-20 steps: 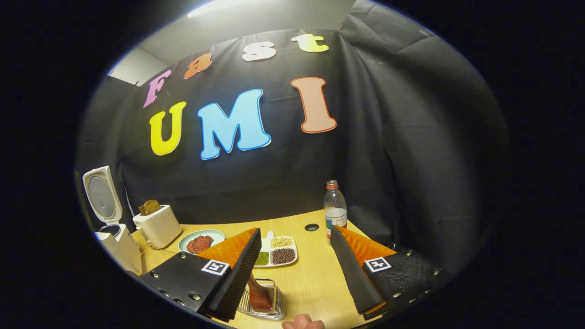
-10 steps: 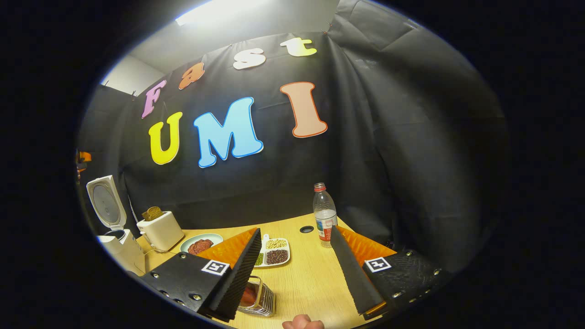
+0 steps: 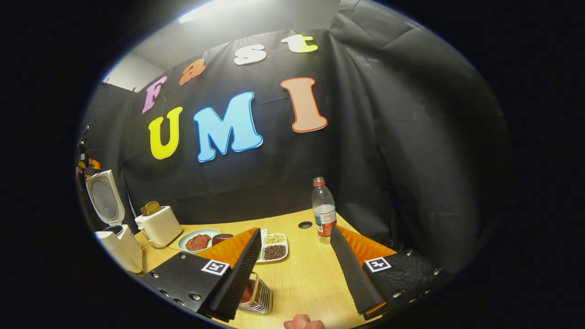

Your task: Close the left gripper, press the button to open the rice cooker; take a wooden spoon from the chopstick holder with the right hand, scoop a spoonful of rice and pour it into the rice cooker, then put the wooden spoon back into the chopstick holder.

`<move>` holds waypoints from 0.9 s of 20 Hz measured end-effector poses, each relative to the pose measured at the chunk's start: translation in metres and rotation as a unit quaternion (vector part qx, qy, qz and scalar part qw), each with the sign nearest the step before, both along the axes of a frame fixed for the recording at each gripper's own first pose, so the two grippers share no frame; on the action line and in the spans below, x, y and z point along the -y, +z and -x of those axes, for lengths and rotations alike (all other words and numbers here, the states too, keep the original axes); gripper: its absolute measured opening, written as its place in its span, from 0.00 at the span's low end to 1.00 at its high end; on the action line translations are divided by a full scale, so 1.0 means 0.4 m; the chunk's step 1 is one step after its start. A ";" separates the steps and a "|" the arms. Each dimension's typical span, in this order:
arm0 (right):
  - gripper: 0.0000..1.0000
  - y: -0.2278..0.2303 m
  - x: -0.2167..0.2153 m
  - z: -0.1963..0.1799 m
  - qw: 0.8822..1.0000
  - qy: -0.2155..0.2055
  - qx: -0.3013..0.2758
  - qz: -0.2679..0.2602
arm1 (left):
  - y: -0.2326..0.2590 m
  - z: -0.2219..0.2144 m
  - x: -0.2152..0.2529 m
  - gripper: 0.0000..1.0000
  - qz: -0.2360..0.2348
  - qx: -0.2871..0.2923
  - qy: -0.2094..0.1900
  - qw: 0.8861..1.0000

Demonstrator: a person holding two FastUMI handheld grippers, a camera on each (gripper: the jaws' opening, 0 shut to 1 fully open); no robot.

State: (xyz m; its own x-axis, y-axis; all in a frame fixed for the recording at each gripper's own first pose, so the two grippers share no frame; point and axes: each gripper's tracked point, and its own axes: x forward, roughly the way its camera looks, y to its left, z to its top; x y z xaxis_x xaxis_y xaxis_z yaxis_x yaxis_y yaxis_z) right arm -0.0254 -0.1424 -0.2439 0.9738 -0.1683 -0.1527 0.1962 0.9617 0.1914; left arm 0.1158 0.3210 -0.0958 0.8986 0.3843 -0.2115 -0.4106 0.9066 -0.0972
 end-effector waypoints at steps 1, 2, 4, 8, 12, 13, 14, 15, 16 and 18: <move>0.92 -0.004 -0.002 -0.005 1.000 0.000 -0.003 0.000 | -0.007 -0.001 0.002 0.95 -0.010 -0.010 -0.003 1.000; 0.92 -0.007 -0.008 -0.006 1.000 0.003 -0.004 -0.002 | -0.011 0.007 0.009 0.91 -0.022 -0.020 -0.006 1.000; 0.92 -0.005 -0.023 -0.006 1.000 0.009 -0.002 -0.012 | -0.010 0.024 0.035 0.92 -0.030 -0.027 -0.022 0.999; 0.92 -0.001 -0.049 0.009 0.999 0.025 0.006 -0.020 | -0.026 0.111 0.112 0.94 -0.026 -0.027 -0.058 0.998; 0.92 0.018 -0.040 0.034 0.998 0.030 0.026 -0.041 | -0.072 0.255 0.238 0.96 -0.044 -0.004 -0.090 0.995; 0.92 0.024 -0.039 0.035 0.998 0.031 0.029 -0.045 | -0.088 0.290 0.270 0.94 -0.055 0.011 -0.093 0.994; 0.92 0.025 -0.039 0.039 0.998 0.033 0.032 -0.045 | -0.113 0.327 0.293 0.96 -0.065 0.023 -0.093 0.993; 0.92 0.026 -0.035 0.043 0.998 0.031 0.032 -0.040 | -0.138 0.354 0.319 0.96 -0.082 0.033 -0.093 0.992; 0.92 0.025 -0.037 0.041 0.999 0.025 0.032 -0.032 | -0.172 0.377 0.342 0.96 -0.100 0.038 -0.093 0.990; 0.92 0.039 -0.044 0.048 0.999 0.020 0.040 -0.016 | -0.217 0.420 0.371 0.98 -0.121 0.049 -0.095 0.987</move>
State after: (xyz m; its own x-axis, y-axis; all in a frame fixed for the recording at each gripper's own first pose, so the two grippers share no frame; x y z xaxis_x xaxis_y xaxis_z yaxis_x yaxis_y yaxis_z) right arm -0.0445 -0.1246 -0.2284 0.9889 -0.1250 -0.0799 0.1406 0.9615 0.2362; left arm -0.0522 0.1724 -0.1827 0.9711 0.2347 -0.0421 -0.2297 0.9681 0.0999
